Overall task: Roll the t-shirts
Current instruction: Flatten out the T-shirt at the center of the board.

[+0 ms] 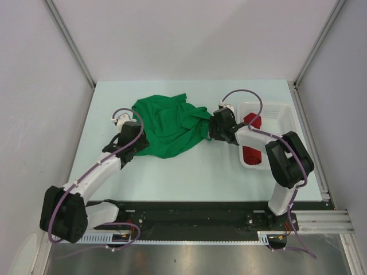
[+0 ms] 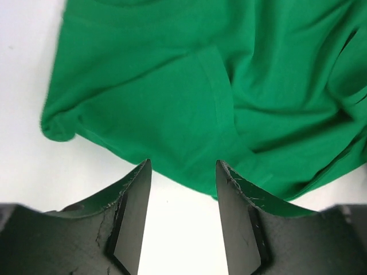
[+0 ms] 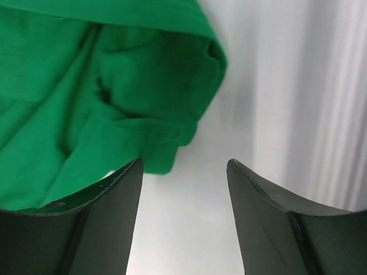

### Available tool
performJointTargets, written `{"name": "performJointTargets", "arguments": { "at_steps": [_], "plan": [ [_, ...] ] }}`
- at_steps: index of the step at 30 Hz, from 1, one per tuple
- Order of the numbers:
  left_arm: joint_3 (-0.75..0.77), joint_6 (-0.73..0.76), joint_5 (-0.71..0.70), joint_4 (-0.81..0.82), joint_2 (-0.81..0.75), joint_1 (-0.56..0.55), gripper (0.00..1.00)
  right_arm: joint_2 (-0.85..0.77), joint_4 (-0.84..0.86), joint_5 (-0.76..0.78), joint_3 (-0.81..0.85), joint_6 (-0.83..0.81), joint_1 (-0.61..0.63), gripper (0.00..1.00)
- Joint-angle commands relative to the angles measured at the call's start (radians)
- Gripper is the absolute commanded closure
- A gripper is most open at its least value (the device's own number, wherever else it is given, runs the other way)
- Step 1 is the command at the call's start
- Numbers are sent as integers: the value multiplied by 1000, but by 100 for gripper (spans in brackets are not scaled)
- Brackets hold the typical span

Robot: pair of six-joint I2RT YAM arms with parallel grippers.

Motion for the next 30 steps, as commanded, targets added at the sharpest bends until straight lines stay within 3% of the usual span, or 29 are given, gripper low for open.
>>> {"name": "performJointTargets", "arguments": {
  "at_steps": [1, 15, 22, 30],
  "plan": [
    [73, 46, -30, -23, 85, -44, 47, 41, 46, 41, 43, -19, -14, 35],
    [427, 94, -77, -129, 500, -105, 53, 54, 103, 40, 48, -22, -16, 43],
    [371, 60, -88, -133, 498, -228, 51, 59, 118, 18, 51, -36, -11, 50],
    [308, 43, -99, -124, 517, -283, 46, 68, 118, 12, 54, -33, -10, 56]
  ]
}}
